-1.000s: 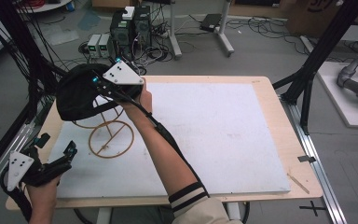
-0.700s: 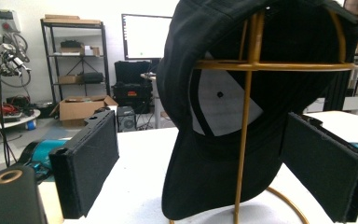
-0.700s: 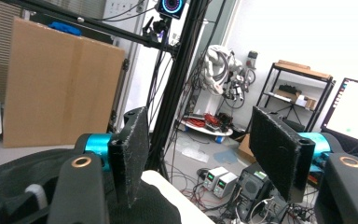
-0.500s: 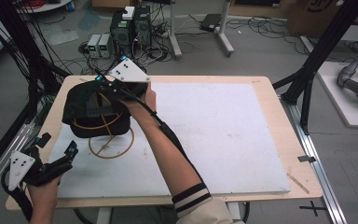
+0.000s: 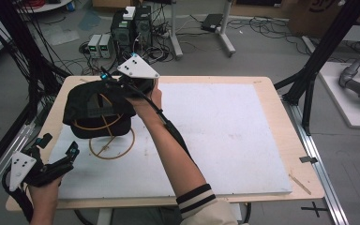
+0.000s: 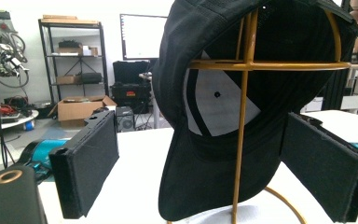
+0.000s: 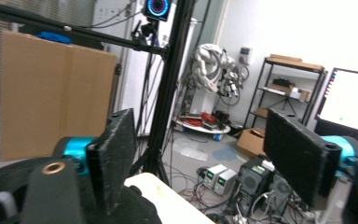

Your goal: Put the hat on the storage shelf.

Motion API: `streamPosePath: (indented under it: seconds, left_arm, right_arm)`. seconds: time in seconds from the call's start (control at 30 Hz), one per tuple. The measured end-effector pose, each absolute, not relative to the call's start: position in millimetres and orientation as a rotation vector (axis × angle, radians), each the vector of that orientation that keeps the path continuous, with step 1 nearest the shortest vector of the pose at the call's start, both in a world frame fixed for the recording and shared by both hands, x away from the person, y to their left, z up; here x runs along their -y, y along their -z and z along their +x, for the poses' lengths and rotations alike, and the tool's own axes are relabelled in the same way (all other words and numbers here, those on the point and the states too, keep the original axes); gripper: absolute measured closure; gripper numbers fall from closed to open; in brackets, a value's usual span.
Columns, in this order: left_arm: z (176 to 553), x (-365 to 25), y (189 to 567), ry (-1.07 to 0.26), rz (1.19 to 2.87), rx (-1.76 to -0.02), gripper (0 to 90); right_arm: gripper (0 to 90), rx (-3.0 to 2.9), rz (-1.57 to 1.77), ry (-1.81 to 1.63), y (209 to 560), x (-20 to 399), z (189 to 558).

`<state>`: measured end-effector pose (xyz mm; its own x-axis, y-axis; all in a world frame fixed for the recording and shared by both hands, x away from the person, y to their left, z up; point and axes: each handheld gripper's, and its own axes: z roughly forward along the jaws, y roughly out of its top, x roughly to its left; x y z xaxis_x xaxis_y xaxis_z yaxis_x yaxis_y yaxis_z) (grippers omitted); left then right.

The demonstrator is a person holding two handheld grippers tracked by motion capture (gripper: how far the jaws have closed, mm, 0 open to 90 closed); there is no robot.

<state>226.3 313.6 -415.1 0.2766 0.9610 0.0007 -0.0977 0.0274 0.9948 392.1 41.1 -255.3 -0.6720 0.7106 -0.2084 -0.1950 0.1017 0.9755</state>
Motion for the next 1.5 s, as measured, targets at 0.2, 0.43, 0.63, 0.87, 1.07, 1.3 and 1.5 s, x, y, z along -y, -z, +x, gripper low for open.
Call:
streamPosePath:
  seconds: [0.2, 0.43, 0.63, 0.87, 1.07, 1.3, 1.5]
  left_arm:
    - [227.0, -313.3, 415.7, -1.035, 1.247, -0.938, 12.1]
    - [227.1, -313.4, 415.7, -1.036, 1.253, -0.939, 12.2]
    - [227.9, -312.3, 416.1, -1.035, 1.248, -0.938, 12.2]
    - [228.9, -310.5, 416.4, -1.032, 1.255, -0.937, 12.1]
    - [230.2, -307.0, 416.2, -1.029, 1.263, -0.929, 12.1]
    - [231.1, -304.9, 415.6, -1.027, 1.267, -0.926, 12.1]
    - [231.6, -304.5, 414.5, -1.028, 1.264, -0.923, 12.1]
  right_arm:
    - [17.5, -1.653, 0.555, -1.653, 253.5, -34.2, 394.4]
    - [15.6, -1.631, 0.617, -1.637, 249.8, -15.9, 401.2]
    - [15.4, -1.596, 0.67, -1.609, 245.4, 8.0, 406.3]
    - [15.4, -1.549, 0.776, -1.577, 245.9, 45.5, 414.1]
    - [15.4, -1.517, 0.836, -1.536, 247.0, 79.1, 416.3]
    - [15.5, -1.458, 0.869, -1.515, 239.8, 117.2, 410.5]
    - [15.5, -1.431, 0.899, -1.482, 246.9, 148.1, 407.7]
